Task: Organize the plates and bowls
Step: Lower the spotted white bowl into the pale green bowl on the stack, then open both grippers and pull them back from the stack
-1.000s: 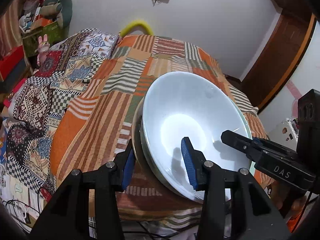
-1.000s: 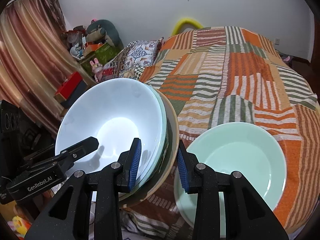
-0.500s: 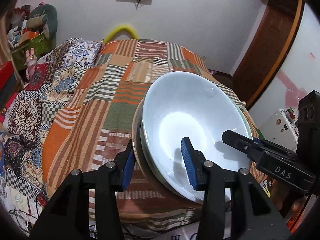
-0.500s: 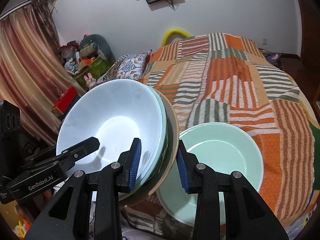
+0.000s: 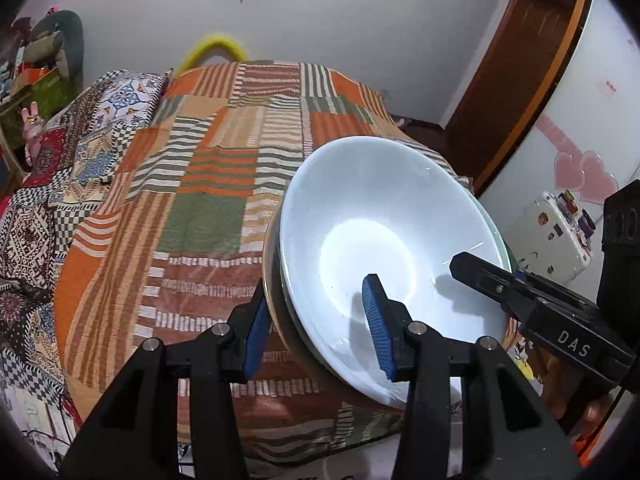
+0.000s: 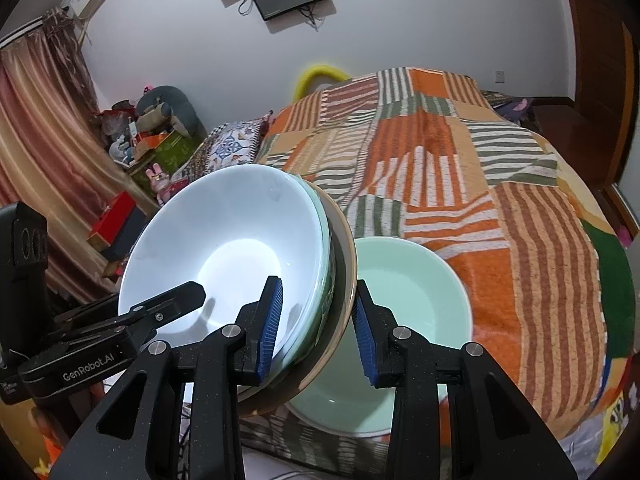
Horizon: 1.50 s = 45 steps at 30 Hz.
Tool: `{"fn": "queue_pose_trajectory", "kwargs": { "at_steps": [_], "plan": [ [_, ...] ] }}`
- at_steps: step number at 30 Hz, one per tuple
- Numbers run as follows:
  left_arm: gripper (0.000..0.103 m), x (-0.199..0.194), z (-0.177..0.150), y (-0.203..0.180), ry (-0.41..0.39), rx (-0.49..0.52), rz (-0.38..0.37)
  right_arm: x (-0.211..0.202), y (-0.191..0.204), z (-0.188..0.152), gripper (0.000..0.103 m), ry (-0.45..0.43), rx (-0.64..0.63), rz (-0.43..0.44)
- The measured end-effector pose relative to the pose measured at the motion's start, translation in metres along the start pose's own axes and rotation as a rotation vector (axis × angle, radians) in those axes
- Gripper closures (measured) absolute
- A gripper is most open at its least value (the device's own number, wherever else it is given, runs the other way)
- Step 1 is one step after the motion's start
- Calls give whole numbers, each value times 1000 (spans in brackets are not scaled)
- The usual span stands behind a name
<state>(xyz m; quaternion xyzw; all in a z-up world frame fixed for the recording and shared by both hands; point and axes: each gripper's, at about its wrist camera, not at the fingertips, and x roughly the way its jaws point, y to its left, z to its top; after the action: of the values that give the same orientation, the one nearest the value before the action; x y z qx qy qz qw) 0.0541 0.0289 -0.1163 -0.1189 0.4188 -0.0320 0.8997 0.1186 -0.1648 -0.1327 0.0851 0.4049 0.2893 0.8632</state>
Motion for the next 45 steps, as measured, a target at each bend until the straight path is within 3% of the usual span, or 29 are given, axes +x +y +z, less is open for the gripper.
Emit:
{"fn": "queue_pose_trajectory", "kwargs": {
  "at_steps": [33, 45],
  "plan": [
    [58, 74, -6, -28, 190, 47, -36, 5, -49, -23, 71, 73, 114, -69],
    [58, 83, -9, -30, 213, 62, -30, 9, -55, -26, 71, 96, 130, -73]
  ]
}}
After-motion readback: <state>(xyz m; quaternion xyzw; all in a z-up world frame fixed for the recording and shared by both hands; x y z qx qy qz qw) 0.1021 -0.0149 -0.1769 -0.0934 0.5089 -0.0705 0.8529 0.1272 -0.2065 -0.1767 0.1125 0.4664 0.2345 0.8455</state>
